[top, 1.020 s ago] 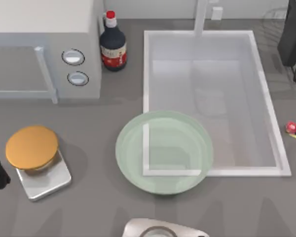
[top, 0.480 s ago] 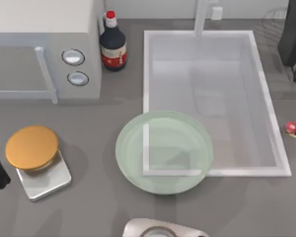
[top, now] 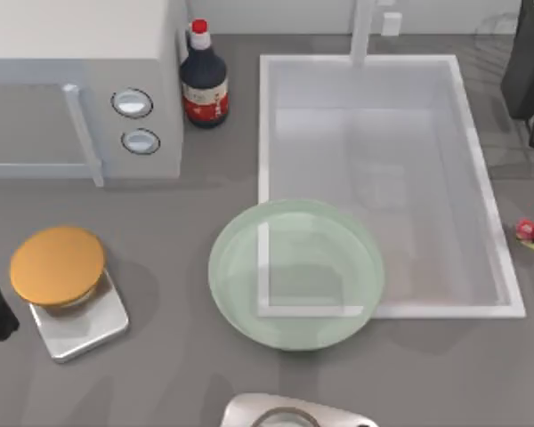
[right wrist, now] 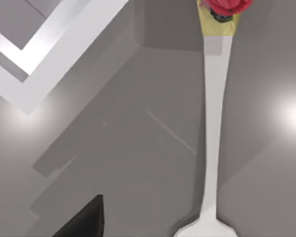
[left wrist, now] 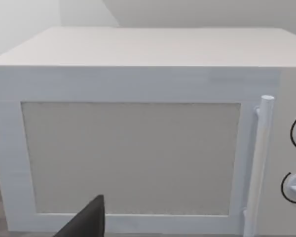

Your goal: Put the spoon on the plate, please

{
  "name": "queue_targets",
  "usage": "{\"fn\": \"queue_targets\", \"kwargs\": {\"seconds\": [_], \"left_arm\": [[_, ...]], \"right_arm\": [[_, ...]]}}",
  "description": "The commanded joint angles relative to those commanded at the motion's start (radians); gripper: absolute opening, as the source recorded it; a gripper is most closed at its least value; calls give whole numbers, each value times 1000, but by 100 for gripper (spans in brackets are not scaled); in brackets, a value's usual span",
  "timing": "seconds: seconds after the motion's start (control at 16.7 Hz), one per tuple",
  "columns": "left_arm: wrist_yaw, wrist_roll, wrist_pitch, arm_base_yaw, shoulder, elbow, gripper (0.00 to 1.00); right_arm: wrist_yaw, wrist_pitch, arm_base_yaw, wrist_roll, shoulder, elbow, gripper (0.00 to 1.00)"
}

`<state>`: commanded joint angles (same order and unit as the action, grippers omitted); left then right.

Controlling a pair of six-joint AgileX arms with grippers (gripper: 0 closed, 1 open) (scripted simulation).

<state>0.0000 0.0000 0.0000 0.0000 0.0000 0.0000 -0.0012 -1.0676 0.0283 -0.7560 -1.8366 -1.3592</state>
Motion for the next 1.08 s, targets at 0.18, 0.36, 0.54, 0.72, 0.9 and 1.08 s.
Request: {"fn": "queue_targets", "kwargs": {"seconds": [0.18, 0.36, 0.54, 0.72, 0.9, 1.08], "left_arm": [[0, 0, 0, 0, 0, 0, 100], [0, 0, 0, 0, 0, 0, 100], [0, 0, 0, 0, 0, 0, 100], [0, 0, 0, 0, 0, 0, 100], [0, 0, 0, 0, 0, 0, 100], [0, 0, 0, 0, 0, 0, 100]], "right_arm": [[0, -14, 1, -10, -24, -18, 100], [0, -12, -5, -9, -21, -15, 100], [0, 27, -3, -6, -40, 11, 100], [1, 158, -2, -5, -94, 80, 100], [1, 301, -2, -5, -154, 157, 100], [1, 356, -2, -5, -184, 192, 100]]}}
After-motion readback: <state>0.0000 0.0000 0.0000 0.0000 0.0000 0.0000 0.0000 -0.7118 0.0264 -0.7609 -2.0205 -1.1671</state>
